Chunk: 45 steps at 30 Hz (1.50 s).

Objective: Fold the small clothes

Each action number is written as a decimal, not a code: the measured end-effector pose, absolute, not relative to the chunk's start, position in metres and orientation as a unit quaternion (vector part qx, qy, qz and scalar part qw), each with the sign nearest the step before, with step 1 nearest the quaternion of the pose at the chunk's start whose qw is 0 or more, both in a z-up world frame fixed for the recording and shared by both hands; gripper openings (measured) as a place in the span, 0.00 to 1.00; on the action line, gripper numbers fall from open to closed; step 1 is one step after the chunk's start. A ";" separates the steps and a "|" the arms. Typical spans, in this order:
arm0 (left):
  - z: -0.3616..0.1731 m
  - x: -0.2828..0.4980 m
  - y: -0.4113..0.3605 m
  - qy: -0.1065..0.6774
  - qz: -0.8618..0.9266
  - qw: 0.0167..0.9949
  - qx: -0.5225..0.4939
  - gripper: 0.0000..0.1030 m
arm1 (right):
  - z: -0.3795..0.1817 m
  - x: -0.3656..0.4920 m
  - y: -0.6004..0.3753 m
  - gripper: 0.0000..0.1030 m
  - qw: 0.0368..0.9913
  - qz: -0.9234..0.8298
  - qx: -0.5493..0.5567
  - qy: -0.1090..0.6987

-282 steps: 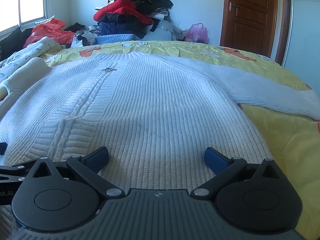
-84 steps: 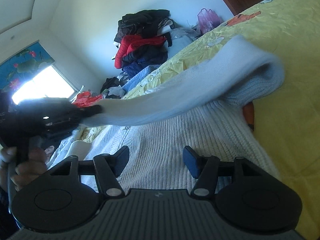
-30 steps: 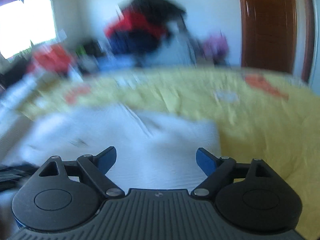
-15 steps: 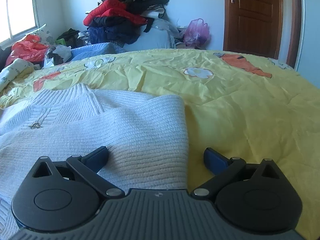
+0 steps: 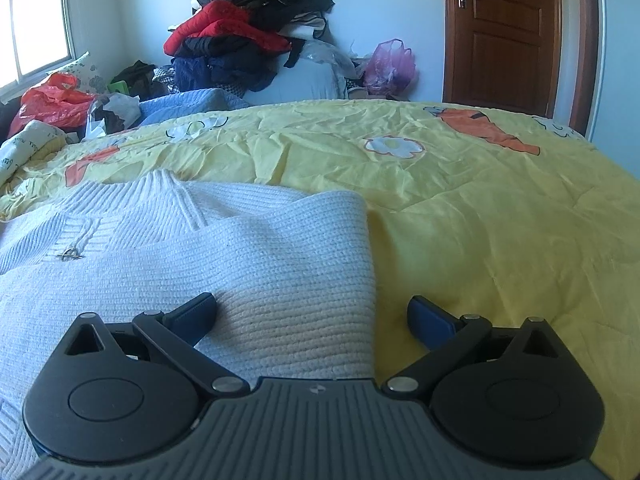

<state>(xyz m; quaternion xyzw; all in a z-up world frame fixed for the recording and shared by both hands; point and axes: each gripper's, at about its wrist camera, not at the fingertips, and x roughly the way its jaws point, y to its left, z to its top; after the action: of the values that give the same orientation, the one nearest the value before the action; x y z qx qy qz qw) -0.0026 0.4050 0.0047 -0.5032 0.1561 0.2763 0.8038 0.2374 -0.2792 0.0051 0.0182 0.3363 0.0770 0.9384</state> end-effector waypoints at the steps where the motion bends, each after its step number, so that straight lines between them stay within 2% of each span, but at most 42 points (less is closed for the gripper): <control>1: -0.001 -0.003 0.413 0.155 0.276 0.795 -0.517 0.71 | 0.005 0.237 -0.279 0.98 0.938 0.077 0.018 0.336; 3: -0.009 -0.005 0.422 0.142 0.265 0.790 -0.534 0.68 | 0.005 0.237 -0.279 0.99 0.938 0.077 0.019 0.336; 6: -0.008 0.002 0.427 0.146 0.265 0.794 -0.527 0.59 | 0.005 0.238 -0.280 0.99 0.938 0.077 0.019 0.336; 8: -0.008 0.010 0.431 0.157 0.265 0.797 -0.519 0.45 | 0.005 0.238 -0.280 0.99 0.938 0.077 0.019 0.336; 10: -0.010 0.014 0.436 0.177 0.278 0.800 -0.501 0.24 | 0.005 0.238 -0.280 0.99 0.938 0.077 0.020 0.337; 14: -0.003 0.019 0.430 0.190 0.296 0.812 -0.465 0.13 | 0.005 0.237 -0.279 0.99 0.938 0.076 0.021 0.336; 23: 0.047 0.033 0.367 0.159 0.309 0.869 -0.352 0.07 | 0.004 0.236 -0.280 0.99 0.939 0.078 0.030 0.335; 30: 0.088 0.088 0.230 0.153 0.200 0.945 -0.208 0.07 | 0.004 0.235 -0.281 0.99 0.939 0.079 0.038 0.333; 33: 0.083 0.109 0.154 0.179 0.116 0.966 -0.147 0.07 | 0.004 0.235 -0.281 0.98 0.939 0.079 0.040 0.333; 38: 0.039 0.128 0.063 0.258 0.041 0.962 -0.082 0.07 | 0.004 0.236 -0.281 0.99 0.939 0.079 0.040 0.333; 41: 0.015 0.130 0.047 0.293 0.031 0.954 -0.063 0.07 | 0.004 0.236 -0.281 0.99 0.939 0.079 0.040 0.333; 45: 0.004 0.123 0.046 0.280 0.034 0.958 -0.045 0.07 | 0.004 0.235 -0.283 0.99 0.939 0.081 0.046 0.332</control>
<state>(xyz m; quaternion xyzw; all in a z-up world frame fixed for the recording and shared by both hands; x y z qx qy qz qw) 0.1232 0.0461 0.0040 -0.0448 0.2804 0.0335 0.9582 0.2351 -0.2828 0.0041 0.0457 0.3322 0.0812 0.9386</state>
